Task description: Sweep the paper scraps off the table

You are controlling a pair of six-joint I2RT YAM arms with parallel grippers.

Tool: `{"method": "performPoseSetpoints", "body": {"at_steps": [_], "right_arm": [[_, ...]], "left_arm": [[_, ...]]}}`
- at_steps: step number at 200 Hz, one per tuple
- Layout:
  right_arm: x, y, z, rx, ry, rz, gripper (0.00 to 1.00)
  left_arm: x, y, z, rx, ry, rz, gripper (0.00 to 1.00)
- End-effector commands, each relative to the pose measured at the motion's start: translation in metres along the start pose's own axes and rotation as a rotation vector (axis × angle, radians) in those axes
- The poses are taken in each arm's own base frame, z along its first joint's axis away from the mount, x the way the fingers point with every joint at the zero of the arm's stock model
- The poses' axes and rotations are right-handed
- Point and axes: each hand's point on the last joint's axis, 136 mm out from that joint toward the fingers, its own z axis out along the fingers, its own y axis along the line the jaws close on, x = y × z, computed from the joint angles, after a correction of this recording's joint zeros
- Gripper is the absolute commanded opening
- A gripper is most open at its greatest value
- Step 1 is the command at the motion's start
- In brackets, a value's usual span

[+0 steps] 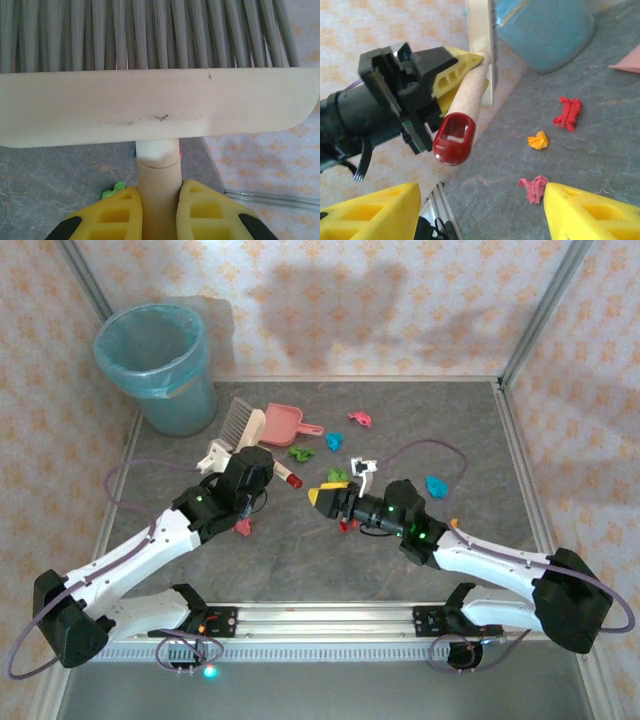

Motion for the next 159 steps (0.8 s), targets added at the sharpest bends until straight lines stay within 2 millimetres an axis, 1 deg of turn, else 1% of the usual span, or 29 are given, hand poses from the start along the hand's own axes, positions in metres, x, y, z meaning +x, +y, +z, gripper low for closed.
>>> {"method": "performPoseSetpoints", "body": {"at_steps": [1,11,28,44,60,74,78,90,130,146,159], "right_arm": [[-0.023,-0.019,0.003,0.196,-0.054,0.062,0.66],[-0.028,-0.013,0.004,0.198,-0.045,0.047,0.66],[-0.037,-0.008,0.003,0.214,-0.057,0.052,0.67],[-0.038,-0.006,0.007,0.231,-0.035,0.064,0.67],[-0.035,-0.009,0.011,0.252,-0.015,0.088,0.67],[-0.034,-0.007,0.012,0.258,-0.021,0.096,0.67],[-0.028,-0.013,0.016,0.279,-0.007,0.100,0.67],[-0.026,-0.014,0.018,0.300,-0.004,0.103,0.67],[-0.021,-0.001,0.027,0.279,0.014,0.111,0.65],[-0.019,-0.003,0.030,0.301,0.017,0.112,0.64],[-0.017,-0.003,0.033,0.298,0.028,0.125,0.62]], "left_arm": [[-0.011,-0.006,-0.001,0.040,-0.053,-0.104,0.00],[-0.012,-0.006,-0.001,0.042,-0.055,-0.112,0.00],[-0.012,-0.004,-0.002,0.037,-0.056,-0.127,0.00],[-0.013,-0.001,-0.001,0.027,-0.059,-0.149,0.00],[-0.013,0.000,-0.001,0.024,-0.060,-0.165,0.00],[-0.012,0.000,-0.001,0.029,-0.055,-0.177,0.00],[-0.011,-0.001,0.000,0.028,-0.053,-0.178,0.00],[-0.010,0.000,0.001,0.020,-0.050,-0.184,0.00],[0.001,0.004,0.010,-0.012,-0.025,-0.181,0.00],[0.007,0.004,0.014,-0.017,-0.004,-0.182,0.00],[0.008,0.004,0.014,-0.023,0.001,-0.177,0.00]]}}
